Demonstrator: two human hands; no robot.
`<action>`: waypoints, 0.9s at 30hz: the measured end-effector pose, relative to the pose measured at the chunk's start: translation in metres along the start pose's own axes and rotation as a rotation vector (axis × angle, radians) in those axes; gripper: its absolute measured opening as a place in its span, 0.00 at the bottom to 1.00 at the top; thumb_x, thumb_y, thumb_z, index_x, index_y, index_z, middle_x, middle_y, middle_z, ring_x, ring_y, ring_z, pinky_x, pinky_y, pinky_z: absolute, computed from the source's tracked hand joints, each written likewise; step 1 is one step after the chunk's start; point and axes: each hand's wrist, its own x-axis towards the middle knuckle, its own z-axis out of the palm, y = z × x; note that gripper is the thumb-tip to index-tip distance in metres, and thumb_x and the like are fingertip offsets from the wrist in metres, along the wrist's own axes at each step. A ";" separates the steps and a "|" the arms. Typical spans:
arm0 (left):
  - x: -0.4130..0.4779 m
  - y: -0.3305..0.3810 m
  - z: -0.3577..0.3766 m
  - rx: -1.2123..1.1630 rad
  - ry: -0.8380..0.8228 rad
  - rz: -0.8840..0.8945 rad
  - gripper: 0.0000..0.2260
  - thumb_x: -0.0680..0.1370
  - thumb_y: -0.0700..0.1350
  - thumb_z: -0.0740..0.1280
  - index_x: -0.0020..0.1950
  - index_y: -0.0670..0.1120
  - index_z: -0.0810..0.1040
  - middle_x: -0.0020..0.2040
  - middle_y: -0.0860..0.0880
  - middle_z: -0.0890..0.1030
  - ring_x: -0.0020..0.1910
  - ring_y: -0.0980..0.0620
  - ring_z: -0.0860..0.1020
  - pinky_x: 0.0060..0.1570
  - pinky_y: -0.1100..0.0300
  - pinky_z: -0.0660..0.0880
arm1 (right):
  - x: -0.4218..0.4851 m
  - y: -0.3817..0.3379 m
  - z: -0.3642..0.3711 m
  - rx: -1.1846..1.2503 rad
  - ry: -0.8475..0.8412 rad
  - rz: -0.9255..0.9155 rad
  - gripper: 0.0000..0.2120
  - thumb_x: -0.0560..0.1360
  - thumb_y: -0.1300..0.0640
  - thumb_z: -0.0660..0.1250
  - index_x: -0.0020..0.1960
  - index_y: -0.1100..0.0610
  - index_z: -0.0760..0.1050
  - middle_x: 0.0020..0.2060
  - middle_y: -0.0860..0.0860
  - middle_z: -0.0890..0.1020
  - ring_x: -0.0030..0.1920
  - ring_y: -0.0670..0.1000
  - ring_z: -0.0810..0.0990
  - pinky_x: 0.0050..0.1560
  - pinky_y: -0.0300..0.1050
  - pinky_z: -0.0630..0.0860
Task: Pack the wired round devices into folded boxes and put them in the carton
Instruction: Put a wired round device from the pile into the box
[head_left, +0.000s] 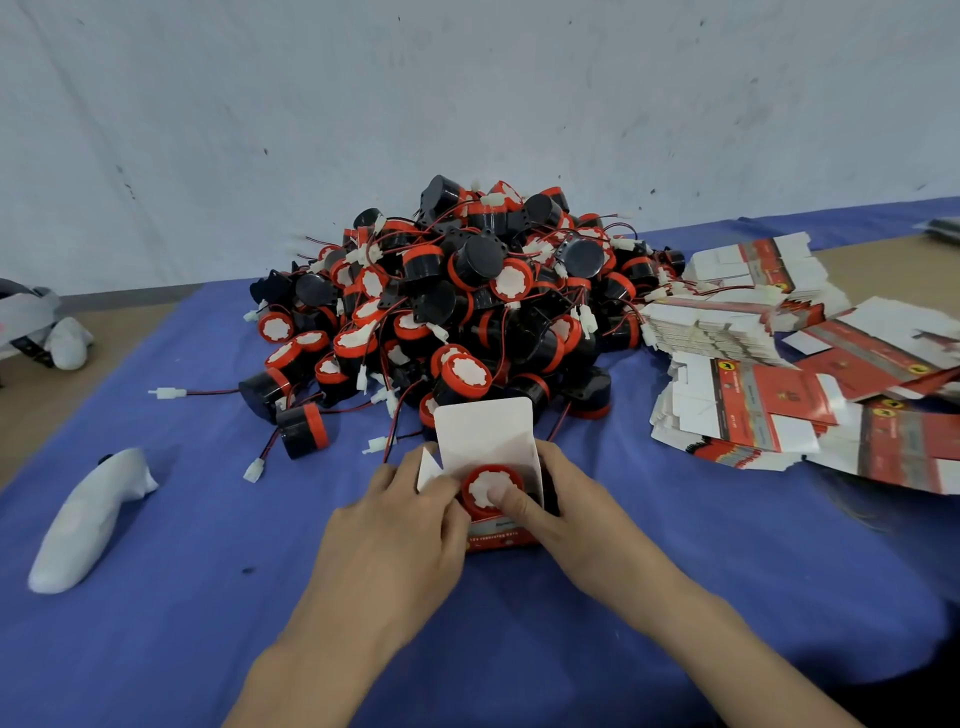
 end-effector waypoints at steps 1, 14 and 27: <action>-0.002 0.000 -0.002 -0.023 0.016 0.031 0.16 0.79 0.52 0.54 0.56 0.55 0.81 0.46 0.57 0.74 0.41 0.54 0.75 0.24 0.66 0.54 | 0.000 -0.001 0.000 -0.005 -0.004 -0.004 0.16 0.76 0.34 0.66 0.61 0.33 0.70 0.55 0.32 0.81 0.56 0.34 0.79 0.51 0.28 0.75; -0.010 0.004 -0.006 0.110 0.081 0.058 0.19 0.80 0.55 0.56 0.41 0.47 0.82 0.45 0.47 0.80 0.35 0.47 0.78 0.22 0.62 0.58 | -0.001 0.000 0.001 -0.054 -0.003 -0.054 0.15 0.73 0.27 0.64 0.58 0.24 0.67 0.57 0.30 0.80 0.58 0.33 0.78 0.52 0.31 0.76; -0.008 0.003 0.003 -0.373 0.039 -0.001 0.17 0.78 0.59 0.59 0.66 0.65 0.62 0.58 0.68 0.73 0.55 0.62 0.76 0.40 0.62 0.75 | -0.008 0.003 -0.021 -0.263 -0.026 -0.054 0.21 0.78 0.33 0.56 0.70 0.32 0.65 0.57 0.31 0.80 0.58 0.35 0.78 0.53 0.35 0.75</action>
